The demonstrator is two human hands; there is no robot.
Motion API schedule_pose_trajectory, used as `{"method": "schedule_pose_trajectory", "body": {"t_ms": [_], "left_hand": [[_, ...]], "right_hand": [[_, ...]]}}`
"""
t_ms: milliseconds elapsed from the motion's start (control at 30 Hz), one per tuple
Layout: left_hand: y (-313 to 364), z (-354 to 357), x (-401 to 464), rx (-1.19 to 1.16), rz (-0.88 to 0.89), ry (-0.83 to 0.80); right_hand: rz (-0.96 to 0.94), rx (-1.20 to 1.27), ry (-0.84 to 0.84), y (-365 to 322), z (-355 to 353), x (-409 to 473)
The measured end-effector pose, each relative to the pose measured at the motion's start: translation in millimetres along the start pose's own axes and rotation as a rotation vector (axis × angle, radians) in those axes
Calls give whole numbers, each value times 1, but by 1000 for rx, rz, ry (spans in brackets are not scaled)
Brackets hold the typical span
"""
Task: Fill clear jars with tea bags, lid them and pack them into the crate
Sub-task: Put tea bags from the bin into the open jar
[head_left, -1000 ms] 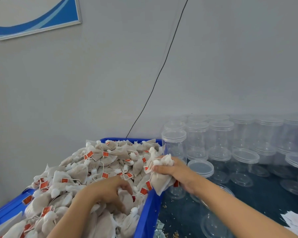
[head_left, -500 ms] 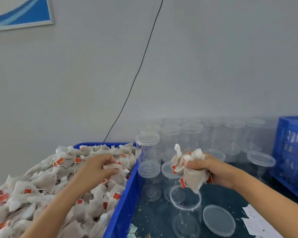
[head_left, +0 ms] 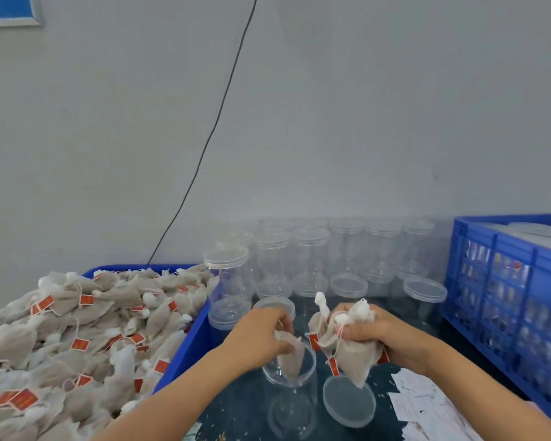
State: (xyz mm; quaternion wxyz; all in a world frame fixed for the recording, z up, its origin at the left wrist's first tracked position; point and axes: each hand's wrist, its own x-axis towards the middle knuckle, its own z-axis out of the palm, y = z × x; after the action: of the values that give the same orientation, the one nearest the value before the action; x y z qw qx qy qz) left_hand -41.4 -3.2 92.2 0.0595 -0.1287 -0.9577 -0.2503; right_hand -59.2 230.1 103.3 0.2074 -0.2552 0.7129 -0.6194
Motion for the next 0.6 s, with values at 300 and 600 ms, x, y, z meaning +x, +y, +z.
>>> {"method": "schedule_pose_trajectory", "body": {"t_ms": [300, 600], "left_hand": [[14, -1, 6, -551, 76, 3], [4, 13, 4, -407, 26, 267]], "right_hand": [[-27, 54, -32, 4, 7, 10], [-7, 22, 63, 12, 7, 17]]}}
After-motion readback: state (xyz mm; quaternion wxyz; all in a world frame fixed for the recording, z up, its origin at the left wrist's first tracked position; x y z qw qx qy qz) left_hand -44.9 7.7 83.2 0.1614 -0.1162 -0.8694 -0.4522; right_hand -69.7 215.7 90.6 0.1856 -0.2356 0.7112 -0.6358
